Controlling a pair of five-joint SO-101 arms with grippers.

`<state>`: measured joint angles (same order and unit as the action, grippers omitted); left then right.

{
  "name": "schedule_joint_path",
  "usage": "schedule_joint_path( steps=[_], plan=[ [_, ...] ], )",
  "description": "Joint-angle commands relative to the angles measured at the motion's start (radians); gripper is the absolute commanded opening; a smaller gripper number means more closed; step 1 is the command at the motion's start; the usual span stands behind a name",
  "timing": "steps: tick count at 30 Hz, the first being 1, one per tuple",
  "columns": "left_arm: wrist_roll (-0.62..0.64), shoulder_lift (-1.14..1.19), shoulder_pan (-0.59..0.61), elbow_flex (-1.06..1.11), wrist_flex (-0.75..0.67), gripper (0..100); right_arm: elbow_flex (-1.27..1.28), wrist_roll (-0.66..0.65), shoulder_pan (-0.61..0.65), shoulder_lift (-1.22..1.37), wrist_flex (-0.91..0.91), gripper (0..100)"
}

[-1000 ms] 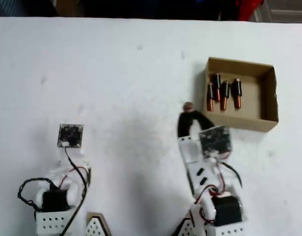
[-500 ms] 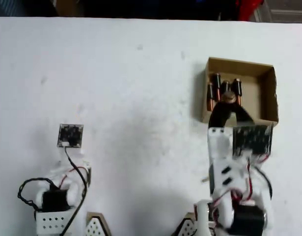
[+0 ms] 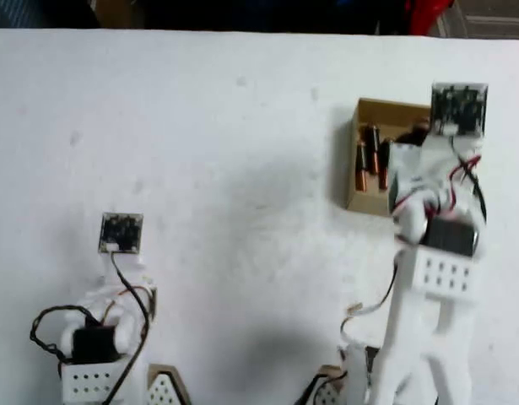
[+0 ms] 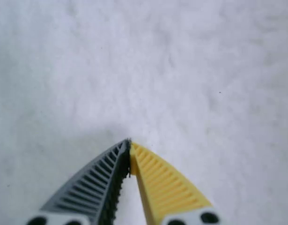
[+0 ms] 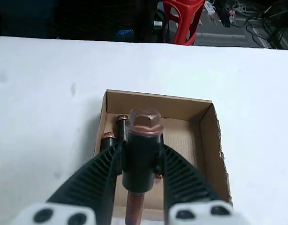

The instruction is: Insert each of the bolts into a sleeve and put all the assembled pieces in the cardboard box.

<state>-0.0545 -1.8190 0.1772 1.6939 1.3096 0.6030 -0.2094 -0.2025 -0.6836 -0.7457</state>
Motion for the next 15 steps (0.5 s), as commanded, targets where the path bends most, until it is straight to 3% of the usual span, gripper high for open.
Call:
schedule_joint_path(
  steps=[1, 15],
  plan=[
    [-0.011, -0.005, 0.007, -0.002, -0.026, 2, -0.176, -0.011, -0.021, 0.14, 0.03, 1.7],
    [-0.011, -0.005, 0.007, -0.002, -0.026, 2, -0.6, -0.011, -0.102, 0.739, 0.027, 1.7]
  ],
)
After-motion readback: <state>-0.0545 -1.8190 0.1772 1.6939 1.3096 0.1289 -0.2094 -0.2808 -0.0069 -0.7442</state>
